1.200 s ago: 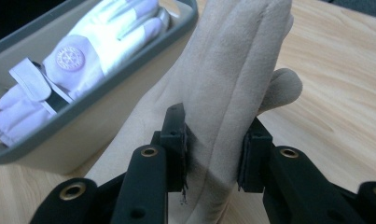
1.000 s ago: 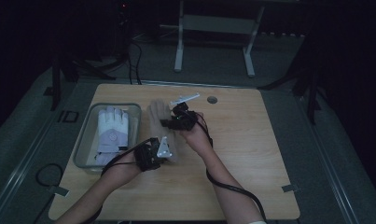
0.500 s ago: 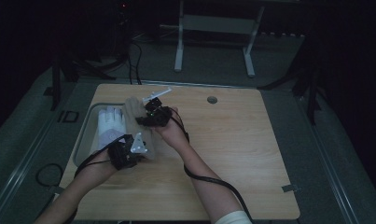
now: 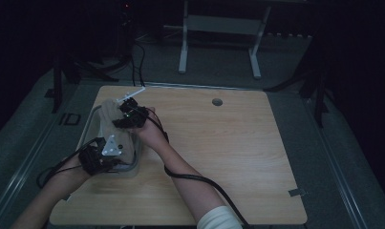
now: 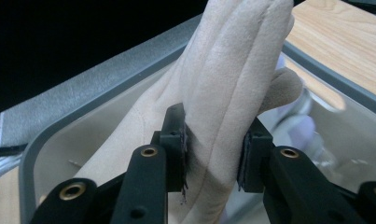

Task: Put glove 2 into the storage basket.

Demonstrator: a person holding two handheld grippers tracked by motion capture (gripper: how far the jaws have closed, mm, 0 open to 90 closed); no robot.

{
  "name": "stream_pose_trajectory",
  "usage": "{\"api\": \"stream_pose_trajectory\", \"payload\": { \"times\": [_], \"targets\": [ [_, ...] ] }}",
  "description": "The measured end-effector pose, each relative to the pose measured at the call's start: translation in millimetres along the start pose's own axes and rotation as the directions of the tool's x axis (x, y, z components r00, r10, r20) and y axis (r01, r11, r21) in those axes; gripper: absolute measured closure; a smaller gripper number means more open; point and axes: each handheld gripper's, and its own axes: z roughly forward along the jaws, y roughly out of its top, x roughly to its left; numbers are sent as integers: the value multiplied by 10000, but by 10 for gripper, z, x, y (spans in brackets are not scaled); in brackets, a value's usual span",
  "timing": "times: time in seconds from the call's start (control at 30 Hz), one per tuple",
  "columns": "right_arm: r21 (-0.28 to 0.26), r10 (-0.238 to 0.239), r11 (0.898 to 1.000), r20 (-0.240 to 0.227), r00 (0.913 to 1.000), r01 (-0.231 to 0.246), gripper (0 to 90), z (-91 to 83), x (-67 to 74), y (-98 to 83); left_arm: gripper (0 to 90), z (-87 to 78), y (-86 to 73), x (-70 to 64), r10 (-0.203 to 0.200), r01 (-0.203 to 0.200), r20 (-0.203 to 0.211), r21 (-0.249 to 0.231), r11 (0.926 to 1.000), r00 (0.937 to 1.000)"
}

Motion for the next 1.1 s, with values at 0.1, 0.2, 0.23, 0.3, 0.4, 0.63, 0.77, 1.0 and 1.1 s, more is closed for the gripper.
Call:
{"api": "stream_pose_trajectory", "payload": {
  "times": [0.1, 0.2, 0.23, 0.3, 0.4, 0.63, 0.77, 1.0, 1.1],
  "targets": [
    [142, 107, 9998, -37, 9999, -106, 686, 101, -19, 15, 817, 52, -65, 45, -252, 253, 53, -100, 9996, 9997],
    [334, 184, 9993, -29, 9998, -183, 685, 200, -69, -6, 816, 120, -91, 72, -371, 373, 136, -107, 9992, 9992],
    [406, 252, 9989, -38, 9997, -251, 685, 226, -85, -19, 816, 144, -100, 80, -444, 447, 235, -125, 9989, 9987],
    [540, 332, 9980, -72, 9994, -328, 683, 264, -114, -47, 816, 183, -114, 81, -494, 497, 289, -92, 9987, 9984],
    [662, 395, 9971, -84, 9992, -388, 678, 301, -152, -85, 815, 222, -126, 87, -570, 573, 366, -72, 9983, 9977],
    [790, 441, 9959, -94, 9990, -432, 522, 346, -216, -113, 807, 294, -154, 101, -645, 652, 567, -105, 9978, 9963],
    [617, 128, 9980, 424, 9990, -154, 352, 258, -213, -92, 800, 304, -156, 105, -707, 717, 657, -128, 9973, 9953],
    [333, 113, 9994, 188, 9998, -119, 180, 92, -211, -102, 599, 250, -137, 117, -1112, 1139, 561, -465, 9924, 9922],
    [199, 74, 9998, 98, 9999, -76, 166, -4, -224, -123, 365, 173, -127, 167, -1629, 1669, 496, -927, 9816, 9854]
  ]
}}
